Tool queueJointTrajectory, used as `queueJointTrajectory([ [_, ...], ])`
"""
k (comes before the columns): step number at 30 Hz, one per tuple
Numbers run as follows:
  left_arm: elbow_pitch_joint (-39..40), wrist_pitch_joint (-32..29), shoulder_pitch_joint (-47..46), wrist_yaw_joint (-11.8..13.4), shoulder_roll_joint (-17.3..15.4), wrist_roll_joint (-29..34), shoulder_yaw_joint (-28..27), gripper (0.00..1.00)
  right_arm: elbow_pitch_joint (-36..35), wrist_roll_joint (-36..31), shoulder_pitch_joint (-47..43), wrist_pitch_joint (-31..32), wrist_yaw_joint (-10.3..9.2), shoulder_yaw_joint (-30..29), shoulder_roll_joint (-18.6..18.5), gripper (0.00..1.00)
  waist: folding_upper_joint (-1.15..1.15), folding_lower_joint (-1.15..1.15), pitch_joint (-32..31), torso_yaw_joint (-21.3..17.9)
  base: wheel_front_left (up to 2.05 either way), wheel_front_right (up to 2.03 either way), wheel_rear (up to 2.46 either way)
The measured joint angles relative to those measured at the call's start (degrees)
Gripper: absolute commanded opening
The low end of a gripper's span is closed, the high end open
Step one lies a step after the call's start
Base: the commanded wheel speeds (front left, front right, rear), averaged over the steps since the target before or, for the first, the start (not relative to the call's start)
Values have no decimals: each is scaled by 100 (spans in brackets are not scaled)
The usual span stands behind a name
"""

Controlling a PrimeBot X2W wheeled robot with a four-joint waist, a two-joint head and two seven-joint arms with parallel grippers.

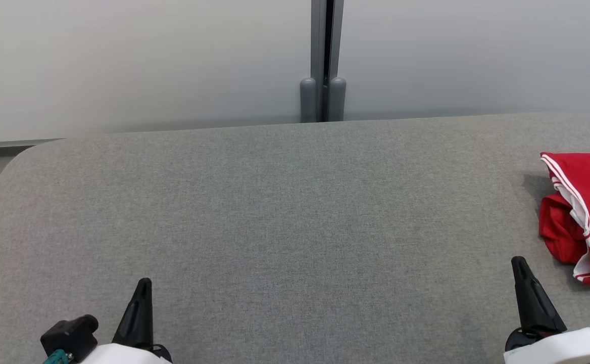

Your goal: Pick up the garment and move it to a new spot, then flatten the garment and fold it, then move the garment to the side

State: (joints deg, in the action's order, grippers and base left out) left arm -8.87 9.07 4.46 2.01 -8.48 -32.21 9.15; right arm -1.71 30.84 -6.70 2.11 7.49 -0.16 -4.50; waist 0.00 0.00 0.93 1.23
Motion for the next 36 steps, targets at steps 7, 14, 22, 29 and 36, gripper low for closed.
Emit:
queueJointTrajectory([
  [7,-69,-127,-84,-101,33,-632,-127,0,154,650,122,10,0,-32,-11,0,0,0,-5,-8,0,0,0],
  [14,-113,-253,-182,-192,65,-1198,-256,0,304,1252,236,25,0,-59,-18,0,0,0,-10,-16,0,0,0],
  [22,-149,-398,-269,-266,114,-1815,-387,0,466,1884,352,41,0,-88,-21,0,0,0,-15,-25,0,0,0],
  [29,-188,-502,-380,-350,156,-2295,-497,0,588,2387,461,47,0,-115,-22,0,0,0,-20,-33,0,0,0],
  [36,-236,-621,-461,-423,193,-2827,-624,0,709,2922,571,78,-1,-146,-21,0,0,0,-26,-43,0,0,0],
])
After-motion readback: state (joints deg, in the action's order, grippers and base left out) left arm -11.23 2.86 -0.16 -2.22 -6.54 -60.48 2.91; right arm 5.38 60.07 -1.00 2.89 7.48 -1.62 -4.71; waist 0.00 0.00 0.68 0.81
